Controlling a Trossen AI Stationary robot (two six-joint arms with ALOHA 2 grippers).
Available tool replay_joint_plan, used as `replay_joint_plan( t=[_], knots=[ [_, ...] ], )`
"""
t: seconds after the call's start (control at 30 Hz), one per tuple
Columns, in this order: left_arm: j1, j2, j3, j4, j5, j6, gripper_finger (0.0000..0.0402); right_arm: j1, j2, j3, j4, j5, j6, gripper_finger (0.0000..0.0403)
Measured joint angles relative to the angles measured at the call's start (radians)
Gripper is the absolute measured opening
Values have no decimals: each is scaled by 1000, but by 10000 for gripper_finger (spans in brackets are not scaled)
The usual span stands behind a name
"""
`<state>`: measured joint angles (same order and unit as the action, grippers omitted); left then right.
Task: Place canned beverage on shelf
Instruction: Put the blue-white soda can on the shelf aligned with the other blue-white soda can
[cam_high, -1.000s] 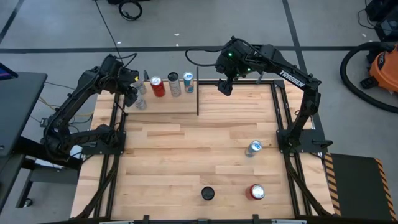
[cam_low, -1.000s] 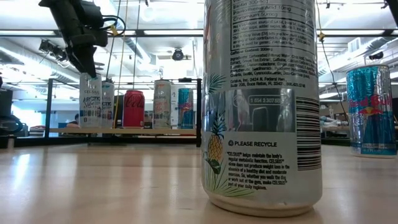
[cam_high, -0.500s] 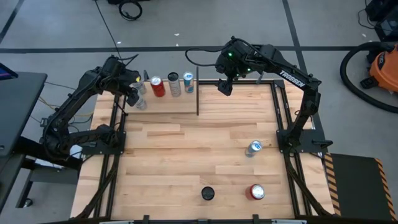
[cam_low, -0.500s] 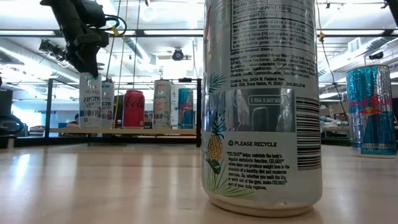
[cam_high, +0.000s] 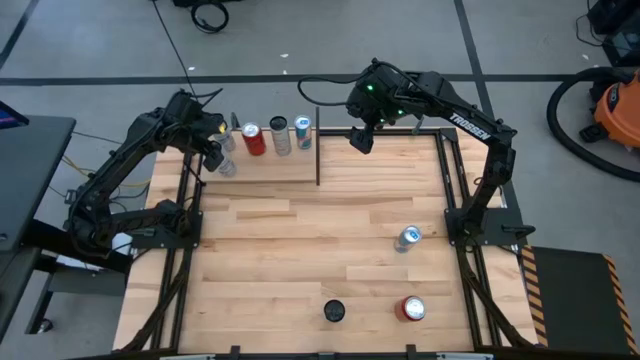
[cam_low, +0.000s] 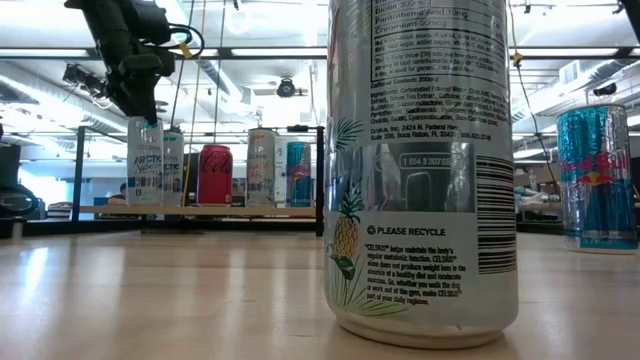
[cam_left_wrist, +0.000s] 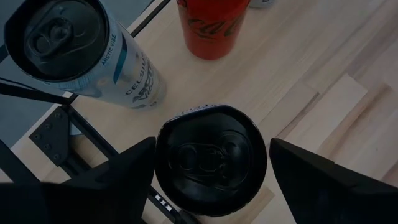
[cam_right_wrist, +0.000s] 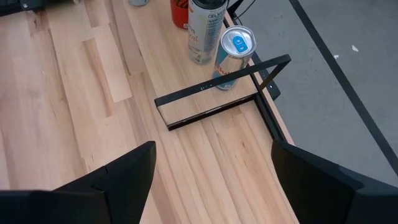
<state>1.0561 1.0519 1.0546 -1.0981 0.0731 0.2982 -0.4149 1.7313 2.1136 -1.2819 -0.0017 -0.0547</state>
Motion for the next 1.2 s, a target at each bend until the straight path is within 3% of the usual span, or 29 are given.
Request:
replay_joint_plan(
  t=[0.17,0.47,0.8,1.2],
  knots=[
    [0,0,0,0,-4,3,306,0,0,0,0,0,0,327],
    [0,-1,1,0,-8,130,247,0,0,0,0,0,0,327],
    [0,-2,4,-31,-13,286,259,0,0,0,1,0,0,327],
    [1,-1,1,-2,-48,344,255,0,0,0,1,0,1,327]
  ],
)
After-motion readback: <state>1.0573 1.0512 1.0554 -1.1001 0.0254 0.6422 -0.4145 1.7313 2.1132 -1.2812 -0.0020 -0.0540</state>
